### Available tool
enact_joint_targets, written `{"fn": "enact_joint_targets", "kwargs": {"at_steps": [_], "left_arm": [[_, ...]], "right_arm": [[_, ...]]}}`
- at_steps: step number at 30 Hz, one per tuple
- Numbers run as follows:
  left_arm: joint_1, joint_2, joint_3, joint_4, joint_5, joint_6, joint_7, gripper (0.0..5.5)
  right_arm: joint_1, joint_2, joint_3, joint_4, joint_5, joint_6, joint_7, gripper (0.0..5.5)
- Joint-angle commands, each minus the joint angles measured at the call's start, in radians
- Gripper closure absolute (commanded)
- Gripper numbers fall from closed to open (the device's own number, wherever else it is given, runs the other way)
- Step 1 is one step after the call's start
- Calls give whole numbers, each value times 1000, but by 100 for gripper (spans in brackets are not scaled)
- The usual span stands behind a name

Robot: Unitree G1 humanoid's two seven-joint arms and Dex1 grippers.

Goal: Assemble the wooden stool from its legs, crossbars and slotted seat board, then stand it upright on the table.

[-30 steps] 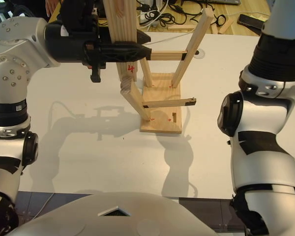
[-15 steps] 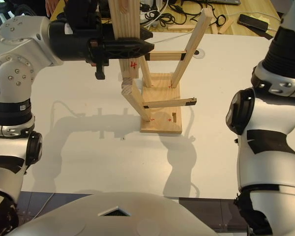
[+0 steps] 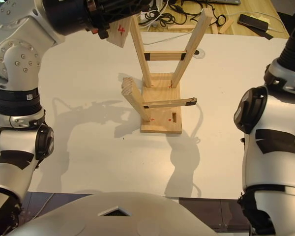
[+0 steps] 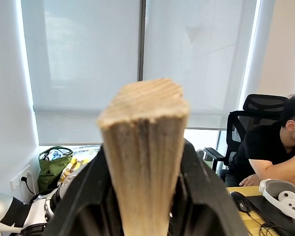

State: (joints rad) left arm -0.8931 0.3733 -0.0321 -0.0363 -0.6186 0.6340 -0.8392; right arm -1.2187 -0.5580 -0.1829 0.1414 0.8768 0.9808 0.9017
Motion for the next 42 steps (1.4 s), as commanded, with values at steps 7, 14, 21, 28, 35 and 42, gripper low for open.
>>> {"fn": "enact_joint_targets", "kwargs": {"at_steps": [7,14,21,28,35,42], "left_arm": [[92,40,207,118,54,-108,165,208],[475,247,79,-178,239,18,253,134],[672,109,-87,-373,243,109,345,134],[711,71,-153,-468,222,177,363,134],[717,31,-162,-532,174,247,377,134],[698,-20,-177,-564,93,336,385,134]], "right_arm": [[-30,-89,-158,22,-57,-99,-173,450],[362,-131,-411,-307,130,230,-432,450],[745,-81,-587,-431,234,312,-545,450],[968,23,-613,-448,215,211,-631,450],[1101,119,-568,-489,236,131,-697,450],[1114,80,-506,-485,222,76,-684,450]]}}
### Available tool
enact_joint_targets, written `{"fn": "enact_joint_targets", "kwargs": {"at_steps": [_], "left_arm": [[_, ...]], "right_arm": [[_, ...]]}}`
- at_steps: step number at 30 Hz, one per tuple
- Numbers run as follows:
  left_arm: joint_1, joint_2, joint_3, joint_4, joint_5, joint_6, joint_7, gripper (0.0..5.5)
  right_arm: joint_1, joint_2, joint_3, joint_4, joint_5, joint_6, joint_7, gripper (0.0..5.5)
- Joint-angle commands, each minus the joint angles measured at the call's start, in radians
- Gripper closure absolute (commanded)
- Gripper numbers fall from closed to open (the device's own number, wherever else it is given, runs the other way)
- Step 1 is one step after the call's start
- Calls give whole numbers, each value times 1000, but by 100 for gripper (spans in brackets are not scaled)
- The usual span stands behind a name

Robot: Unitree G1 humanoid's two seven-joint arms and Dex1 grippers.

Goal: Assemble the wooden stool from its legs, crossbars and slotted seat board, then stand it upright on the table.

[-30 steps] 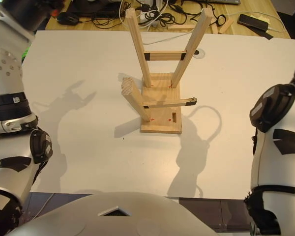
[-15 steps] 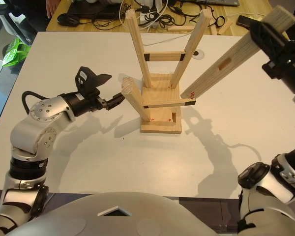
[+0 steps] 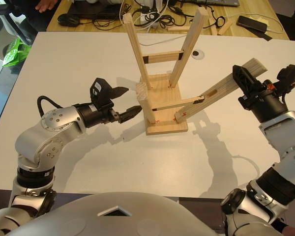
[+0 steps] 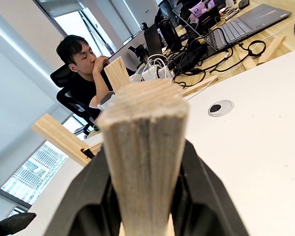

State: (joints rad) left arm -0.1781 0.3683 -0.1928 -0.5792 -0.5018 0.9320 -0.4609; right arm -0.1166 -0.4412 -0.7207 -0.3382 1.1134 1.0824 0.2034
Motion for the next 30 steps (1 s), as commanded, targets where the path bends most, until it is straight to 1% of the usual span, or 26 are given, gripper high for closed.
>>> {"fn": "enact_joint_targets", "kwargs": {"at_steps": [1,7,11,14,16,18,24,30], "left_arm": [[-21,-19,-18,-22,-28,44,8,134],[-41,-14,-14,6,-14,47,30,134],[-54,-30,7,6,-30,60,46,134],[-55,-35,-1,7,-31,61,50,134],[-59,-34,-4,22,-18,50,55,134],[-63,-33,-2,31,-14,45,57,134],[-77,-24,13,53,-11,37,53,134],[-81,-14,24,57,-13,38,51,134]], "right_arm": [[13,-55,43,2,-29,-36,30,450],[-43,-167,144,156,-144,-136,173,450],[-51,-195,191,230,-201,-205,246,450],[-38,-193,183,243,-204,-229,258,450],[-89,-177,139,272,-143,-213,217,450],[-128,-175,127,292,-115,-206,202,450],[-139,-178,154,309,-132,-220,237,450],[-153,-242,229,363,-239,-299,372,450]]}}
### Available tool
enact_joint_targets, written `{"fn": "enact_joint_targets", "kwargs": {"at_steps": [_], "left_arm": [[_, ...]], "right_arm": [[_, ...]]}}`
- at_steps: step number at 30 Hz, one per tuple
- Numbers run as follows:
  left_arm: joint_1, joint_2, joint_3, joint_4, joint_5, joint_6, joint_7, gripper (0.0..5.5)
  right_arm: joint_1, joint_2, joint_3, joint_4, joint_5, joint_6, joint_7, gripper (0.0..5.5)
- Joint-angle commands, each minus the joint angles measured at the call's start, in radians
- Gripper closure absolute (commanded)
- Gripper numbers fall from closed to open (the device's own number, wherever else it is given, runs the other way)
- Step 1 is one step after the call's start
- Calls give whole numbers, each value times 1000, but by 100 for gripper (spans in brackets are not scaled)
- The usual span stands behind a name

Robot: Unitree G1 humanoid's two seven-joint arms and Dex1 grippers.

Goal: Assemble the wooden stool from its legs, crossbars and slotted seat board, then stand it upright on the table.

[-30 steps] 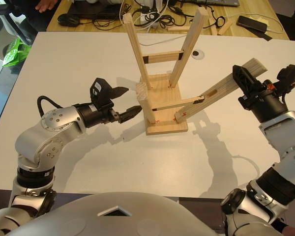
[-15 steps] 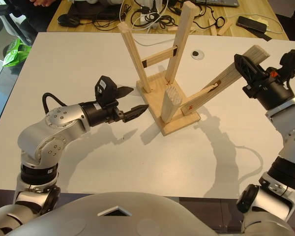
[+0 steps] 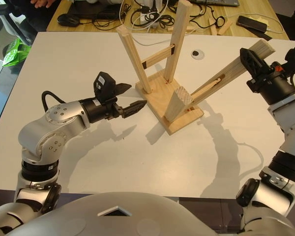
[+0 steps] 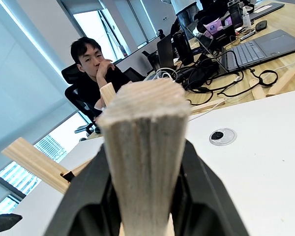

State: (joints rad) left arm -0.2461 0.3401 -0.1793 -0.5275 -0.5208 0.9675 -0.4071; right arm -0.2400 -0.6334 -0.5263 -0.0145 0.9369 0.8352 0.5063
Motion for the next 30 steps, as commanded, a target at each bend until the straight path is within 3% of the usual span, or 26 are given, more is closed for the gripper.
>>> {"fn": "enact_joint_targets", "kwargs": {"at_steps": [1,9,16,30], "left_arm": [[-13,16,11,5,5,3,-3,134],[-17,20,17,3,-2,8,-7,134],[-17,15,18,6,-2,4,-11,134],[-29,20,33,-5,-11,20,-10,134]], "right_arm": [[-36,-60,47,55,-81,-69,93,450],[-86,-78,79,138,-154,-141,179,450],[-171,-56,12,204,-126,-122,128,450],[-107,-74,39,156,-135,-57,203,450]]}}
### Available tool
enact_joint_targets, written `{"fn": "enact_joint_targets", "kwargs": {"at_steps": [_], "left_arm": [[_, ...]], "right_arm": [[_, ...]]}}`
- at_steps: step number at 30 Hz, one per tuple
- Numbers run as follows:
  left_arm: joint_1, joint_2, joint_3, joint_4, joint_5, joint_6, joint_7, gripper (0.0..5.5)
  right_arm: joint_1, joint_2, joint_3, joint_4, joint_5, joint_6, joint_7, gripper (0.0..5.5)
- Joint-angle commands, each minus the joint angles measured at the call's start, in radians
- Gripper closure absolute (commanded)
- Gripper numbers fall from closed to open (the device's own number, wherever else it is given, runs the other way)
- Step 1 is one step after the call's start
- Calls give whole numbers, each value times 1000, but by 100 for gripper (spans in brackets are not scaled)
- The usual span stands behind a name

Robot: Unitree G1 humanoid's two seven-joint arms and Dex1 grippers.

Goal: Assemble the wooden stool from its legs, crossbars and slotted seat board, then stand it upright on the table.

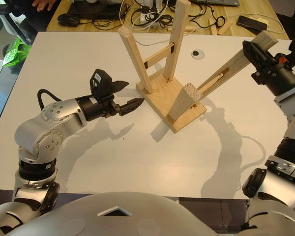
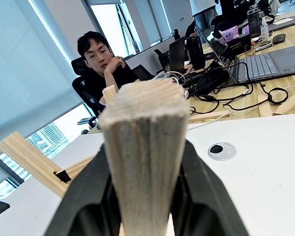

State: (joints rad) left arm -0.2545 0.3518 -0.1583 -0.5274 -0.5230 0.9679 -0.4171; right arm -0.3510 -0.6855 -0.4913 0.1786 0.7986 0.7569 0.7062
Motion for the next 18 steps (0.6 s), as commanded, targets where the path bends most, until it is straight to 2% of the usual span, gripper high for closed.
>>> {"fn": "enact_joint_targets", "kwargs": {"at_steps": [1,9,18], "left_arm": [[-28,7,18,-10,-13,26,2,134],[-48,3,31,-18,-25,41,12,134],[-51,9,27,-11,-25,39,6,134]], "right_arm": [[0,-22,4,-45,5,25,3,450],[-26,-30,59,-13,-53,-23,58,450],[-18,-34,54,43,-83,-74,80,450]]}}
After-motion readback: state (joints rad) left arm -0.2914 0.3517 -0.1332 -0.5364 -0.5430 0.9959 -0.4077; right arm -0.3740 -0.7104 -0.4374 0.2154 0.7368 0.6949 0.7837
